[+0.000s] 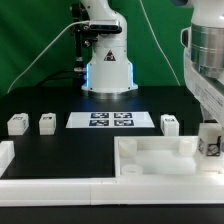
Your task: Assemble one leg
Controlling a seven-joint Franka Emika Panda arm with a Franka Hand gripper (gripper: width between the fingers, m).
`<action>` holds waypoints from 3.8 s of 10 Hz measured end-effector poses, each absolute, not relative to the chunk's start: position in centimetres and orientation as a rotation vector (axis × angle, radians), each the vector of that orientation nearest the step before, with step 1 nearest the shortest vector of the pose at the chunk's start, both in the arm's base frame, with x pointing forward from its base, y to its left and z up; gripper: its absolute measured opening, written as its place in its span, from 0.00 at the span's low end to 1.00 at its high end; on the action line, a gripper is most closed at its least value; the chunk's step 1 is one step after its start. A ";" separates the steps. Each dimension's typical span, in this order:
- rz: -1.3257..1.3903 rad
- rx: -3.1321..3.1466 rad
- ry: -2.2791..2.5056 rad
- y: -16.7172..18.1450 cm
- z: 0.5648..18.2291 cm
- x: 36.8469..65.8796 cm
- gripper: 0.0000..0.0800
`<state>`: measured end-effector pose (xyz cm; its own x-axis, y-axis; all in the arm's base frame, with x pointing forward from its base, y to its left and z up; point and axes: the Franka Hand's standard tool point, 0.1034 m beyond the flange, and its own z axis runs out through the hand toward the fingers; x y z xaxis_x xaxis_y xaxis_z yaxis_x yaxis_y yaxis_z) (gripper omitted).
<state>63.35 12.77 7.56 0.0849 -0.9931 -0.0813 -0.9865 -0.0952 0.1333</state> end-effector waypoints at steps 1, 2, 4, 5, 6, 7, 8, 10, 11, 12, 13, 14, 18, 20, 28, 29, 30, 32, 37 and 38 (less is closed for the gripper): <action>-0.234 2.290 -2.073 12.9 7.5 63.3 0.71; -0.235 2.307 -2.055 12.9 7.5 63.3 0.78; -0.238 2.379 -1.978 13.0 7.5 63.3 0.80; -0.240 2.442 -1.906 13.0 7.4 63.3 0.81; -0.243 2.565 -1.753 12.9 7.4 63.3 0.81; -0.244 2.647 -1.639 12.9 7.4 63.3 0.81; -0.249 2.777 -1.429 12.8 7.4 63.2 0.81; -0.263 2.933 -1.099 12.1 7.3 63.1 0.81; -0.262 3.021 -0.871 11.9 7.3 63.1 0.81; -0.261 3.074 -0.703 11.9 7.3 63.1 0.81; -0.260 3.103 -0.597 11.9 7.3 63.1 0.81; -0.256 3.145 -0.398 11.9 7.3 63.2 0.81; -0.247 3.188 -0.067 11.8 7.3 63.2 0.80; -0.247 3.188 -0.066 11.8 7.3 63.2 0.60; -0.258 3.122 -0.535 12.1 7.3 63.1 0.37; -0.259 3.087 -0.674 12.2 7.3 63.1 0.37; -0.254 3.042 -0.828 12.3 7.3 63.2 0.37; -0.251 2.877 -1.226 12.7 7.3 63.1 0.37; -0.216 2.477 -1.857 13.0 7.5 63.4 0.37; -0.207 2.401 -1.950 13.0 7.5 63.5 0.37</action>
Offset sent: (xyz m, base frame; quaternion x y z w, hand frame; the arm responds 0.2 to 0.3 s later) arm 0.0000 0.0000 0.0000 0.0000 0.0000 0.0000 1.0000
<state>63.47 13.05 7.48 0.1998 -0.9768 -0.0773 -0.9712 -0.2079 0.1161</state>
